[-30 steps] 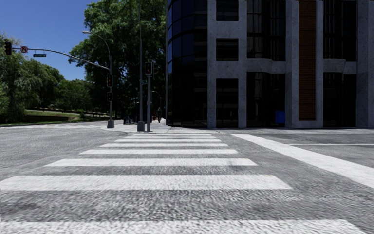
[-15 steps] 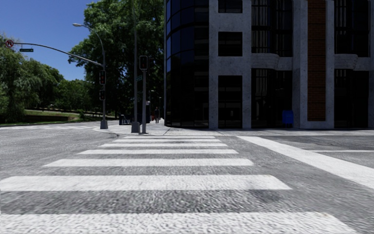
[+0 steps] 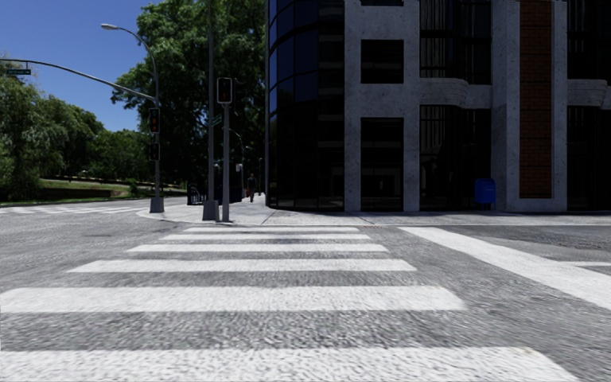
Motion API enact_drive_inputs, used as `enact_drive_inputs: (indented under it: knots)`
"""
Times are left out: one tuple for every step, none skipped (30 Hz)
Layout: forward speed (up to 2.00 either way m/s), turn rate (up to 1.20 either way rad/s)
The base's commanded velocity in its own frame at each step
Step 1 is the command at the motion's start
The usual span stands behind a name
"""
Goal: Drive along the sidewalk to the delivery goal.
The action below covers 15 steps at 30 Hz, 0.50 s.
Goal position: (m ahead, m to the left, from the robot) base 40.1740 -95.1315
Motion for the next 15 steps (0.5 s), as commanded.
enact_drive_inputs:
  knots:
    - [2.0,0.0]
    - [2.0,0.0]
    - [2.0,0.0]
    - [2.0,0.0]
    - [2.0,0.0]
    - [2.0,0.0]
    - [2.0,0.0]
    - [2.0,0.0]
    - [2.0,0.0]
    - [2.0,0.0]
    - [2.0,0.0]
    - [2.0,0.0]
    - [2.0,0.0]
    - [2.0,0.0]
    - [2.0,0.0]
